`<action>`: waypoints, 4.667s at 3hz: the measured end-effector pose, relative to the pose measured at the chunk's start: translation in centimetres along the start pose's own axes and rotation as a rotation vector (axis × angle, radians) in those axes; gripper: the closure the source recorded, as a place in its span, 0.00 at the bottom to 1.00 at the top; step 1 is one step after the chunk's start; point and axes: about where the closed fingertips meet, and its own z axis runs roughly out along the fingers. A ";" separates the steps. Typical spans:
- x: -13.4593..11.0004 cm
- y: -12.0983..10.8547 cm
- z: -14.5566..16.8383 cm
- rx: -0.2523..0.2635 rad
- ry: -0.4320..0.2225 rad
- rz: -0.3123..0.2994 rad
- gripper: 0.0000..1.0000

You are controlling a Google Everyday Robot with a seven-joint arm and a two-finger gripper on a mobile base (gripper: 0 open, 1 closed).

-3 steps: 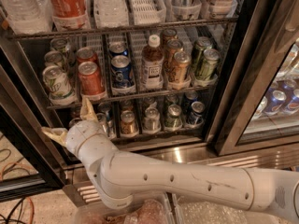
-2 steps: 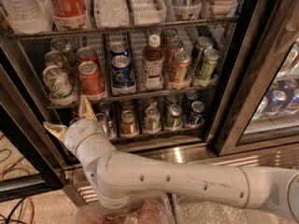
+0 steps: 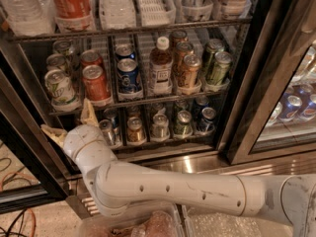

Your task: Pick 7up can from middle shelf of fridge

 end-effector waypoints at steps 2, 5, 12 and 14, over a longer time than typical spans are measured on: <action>-0.5 -0.2 2.2 -0.011 -0.044 0.000 0.21; -2.2 0.7 5.4 -0.073 -0.095 -0.031 0.21; -1.7 -1.5 5.6 -0.044 -0.022 -0.030 1.00; -0.3 -2.3 5.2 -0.039 0.016 -0.026 1.00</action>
Offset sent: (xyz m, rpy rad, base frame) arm 0.0284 0.0191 0.0143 0.0284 -0.0637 0.0396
